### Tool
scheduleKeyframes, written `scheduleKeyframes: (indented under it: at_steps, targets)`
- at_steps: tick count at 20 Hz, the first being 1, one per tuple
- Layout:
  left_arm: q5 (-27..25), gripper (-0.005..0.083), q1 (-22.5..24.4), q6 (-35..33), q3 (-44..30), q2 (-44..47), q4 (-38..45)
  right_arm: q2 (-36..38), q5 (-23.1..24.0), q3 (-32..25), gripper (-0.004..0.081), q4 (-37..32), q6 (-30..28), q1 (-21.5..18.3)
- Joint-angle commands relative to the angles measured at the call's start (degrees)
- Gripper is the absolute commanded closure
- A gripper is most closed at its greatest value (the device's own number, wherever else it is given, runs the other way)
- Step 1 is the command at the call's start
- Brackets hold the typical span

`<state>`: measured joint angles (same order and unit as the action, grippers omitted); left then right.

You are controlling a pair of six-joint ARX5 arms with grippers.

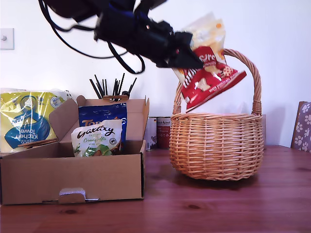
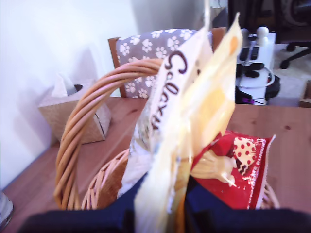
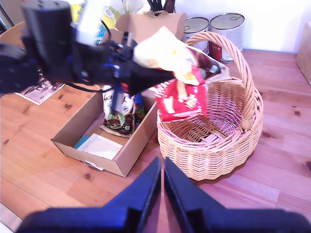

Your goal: Move the bags of Easter eggs from the cardboard box on the left into the woven basket on the right side.

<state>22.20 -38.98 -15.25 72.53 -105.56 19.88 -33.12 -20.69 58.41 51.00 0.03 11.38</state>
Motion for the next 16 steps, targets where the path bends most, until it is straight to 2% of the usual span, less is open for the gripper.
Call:
scheduleKeyframes:
  at_steps: [1, 8, 16]
  targets:
    - [-1.0, 0.0788, -0.2, 0.3, 0.6, -1.9, 3.2, -0.1, -0.4, 0.6, 0.0782, -0.6, 0.2, 0.2]
    - [-3.6, 0.0788, -1.1, 0.3, 0.6, -4.9, 3.6, -0.1, -0.4, 0.6, 0.0782, -0.6, 0.2, 0.2]
    - [-3.2, 0.0788, -4.0, 0.3, 0.6, -5.5, -3.3, -0.1, -0.4, 0.6, 0.0782, -0.5, 0.2, 0.2]
